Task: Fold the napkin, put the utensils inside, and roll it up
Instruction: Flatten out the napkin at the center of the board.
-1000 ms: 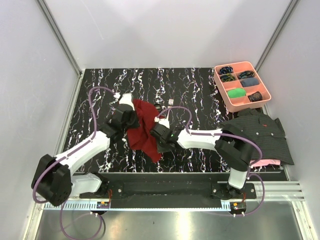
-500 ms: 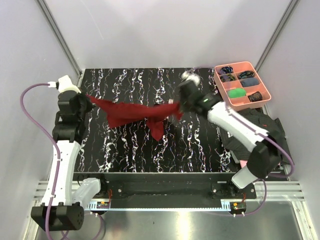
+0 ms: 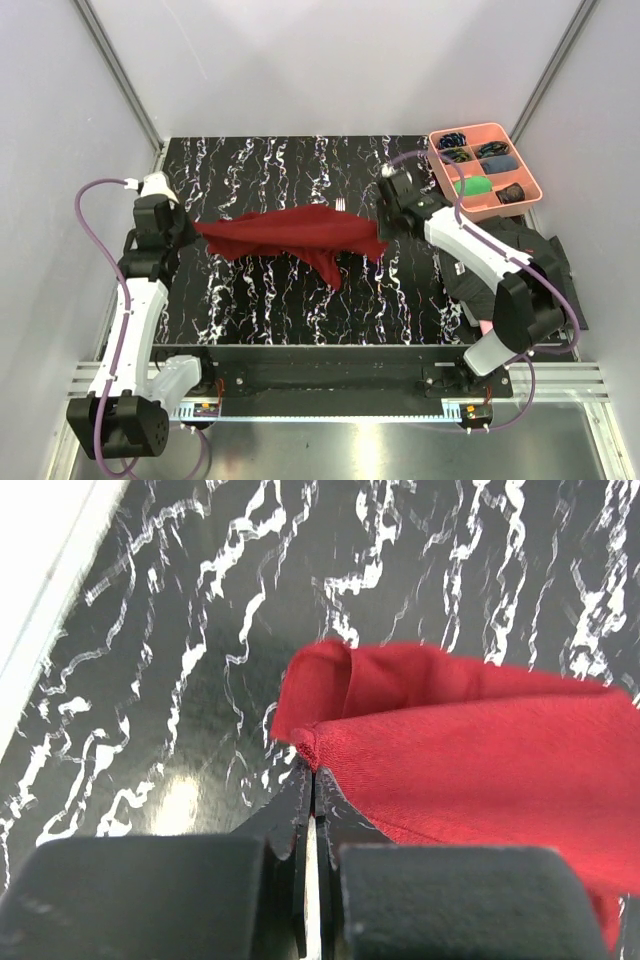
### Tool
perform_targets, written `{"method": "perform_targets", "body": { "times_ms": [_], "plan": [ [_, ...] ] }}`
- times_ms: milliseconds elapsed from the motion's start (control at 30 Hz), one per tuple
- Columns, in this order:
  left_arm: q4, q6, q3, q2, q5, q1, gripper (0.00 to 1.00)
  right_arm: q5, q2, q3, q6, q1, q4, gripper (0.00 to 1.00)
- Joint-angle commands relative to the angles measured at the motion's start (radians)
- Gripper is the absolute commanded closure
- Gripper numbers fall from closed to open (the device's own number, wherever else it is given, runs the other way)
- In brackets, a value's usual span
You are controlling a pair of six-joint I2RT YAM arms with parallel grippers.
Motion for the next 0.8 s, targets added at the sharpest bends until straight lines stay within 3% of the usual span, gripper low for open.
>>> {"method": "perform_targets", "body": {
  "times_ms": [0,100,367,767],
  "plan": [
    [0.021,0.020,-0.022,0.012,0.067,0.011,1.00,-0.102,-0.077,-0.159,0.084,-0.010,-0.013,0.51],
    [0.021,0.020,-0.024,0.029,0.092,0.011,1.00,-0.205,-0.117,-0.260,0.140,-0.010,0.061,0.45],
    [0.024,0.026,-0.022,0.044,0.121,0.011,1.00,-0.305,-0.125,-0.327,0.207,0.015,0.126,0.45],
    [0.024,0.029,-0.022,0.045,0.129,0.011,1.00,-0.191,-0.045,-0.341,0.354,0.277,0.106,0.45]
  ]
}}
